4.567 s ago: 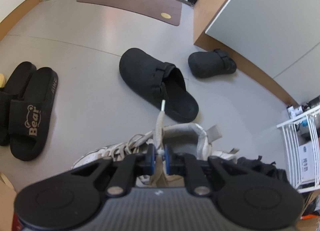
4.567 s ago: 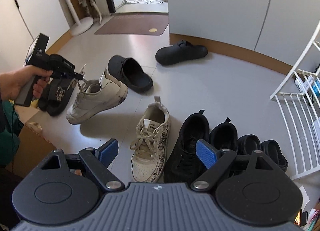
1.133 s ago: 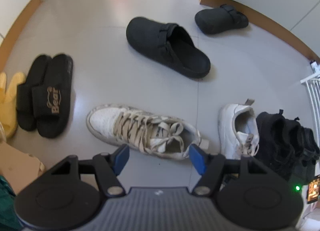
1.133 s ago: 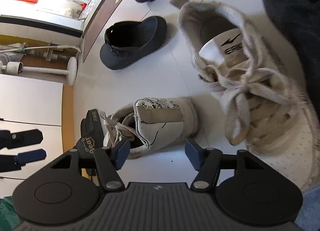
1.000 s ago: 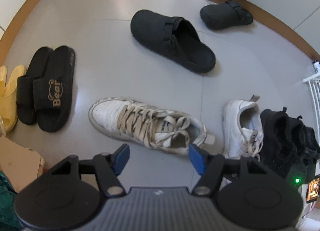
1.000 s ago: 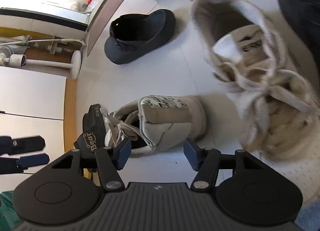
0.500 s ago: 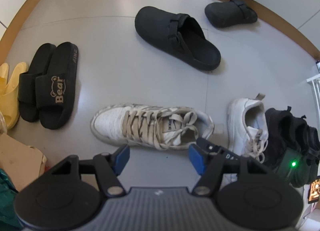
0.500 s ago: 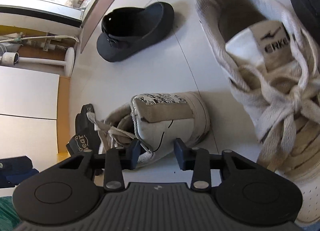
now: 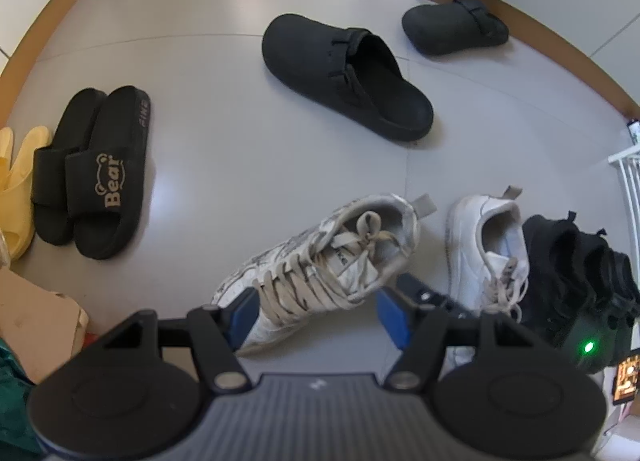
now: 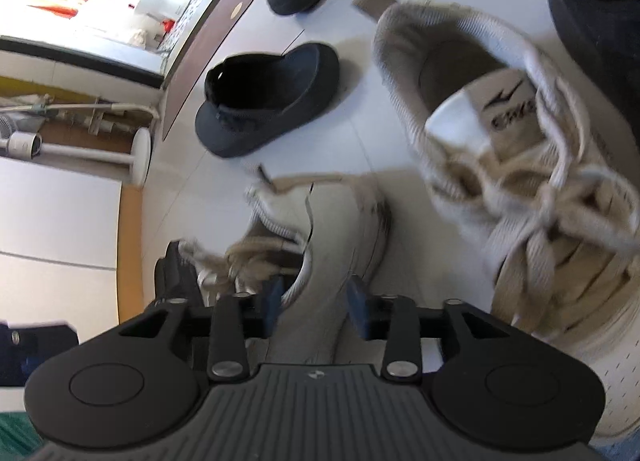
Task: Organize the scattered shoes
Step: 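Move the right tool down onto the plain white sneaker's laces, then close the right tool on the plain white sneaker's laces, then turn the plain white sneaker toe-first beside the patterned sneaker with the right tool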
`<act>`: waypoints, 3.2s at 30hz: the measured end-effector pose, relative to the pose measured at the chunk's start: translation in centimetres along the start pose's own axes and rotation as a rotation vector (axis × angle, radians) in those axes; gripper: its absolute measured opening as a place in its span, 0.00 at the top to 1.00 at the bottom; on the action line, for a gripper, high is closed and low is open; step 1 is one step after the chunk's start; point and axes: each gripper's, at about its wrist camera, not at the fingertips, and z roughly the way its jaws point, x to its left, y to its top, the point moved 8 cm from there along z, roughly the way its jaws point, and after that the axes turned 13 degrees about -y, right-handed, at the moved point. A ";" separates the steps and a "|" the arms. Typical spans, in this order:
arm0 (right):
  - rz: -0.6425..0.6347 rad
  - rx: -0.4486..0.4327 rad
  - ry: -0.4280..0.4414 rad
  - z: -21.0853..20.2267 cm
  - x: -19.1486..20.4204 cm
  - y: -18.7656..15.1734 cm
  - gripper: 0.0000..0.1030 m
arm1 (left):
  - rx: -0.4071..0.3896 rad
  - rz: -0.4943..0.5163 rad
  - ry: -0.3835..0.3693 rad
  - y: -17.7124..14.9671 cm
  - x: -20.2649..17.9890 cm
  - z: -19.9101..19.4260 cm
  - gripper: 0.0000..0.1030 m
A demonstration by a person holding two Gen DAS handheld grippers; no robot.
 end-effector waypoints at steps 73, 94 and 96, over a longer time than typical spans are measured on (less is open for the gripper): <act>-0.269 -0.252 -0.260 -3.1 -0.6 -1.3 0.83 | 0.027 0.040 -0.001 -0.6 -3.6 1.3 0.35; -0.140 -0.318 -0.314 -4.3 -2.6 0.2 0.84 | 0.039 0.056 -0.005 -0.8 -4.4 2.0 0.35; -0.143 -0.320 -0.318 -4.1 -2.5 0.4 0.84 | 0.038 0.057 -0.007 -0.9 -4.3 2.0 0.35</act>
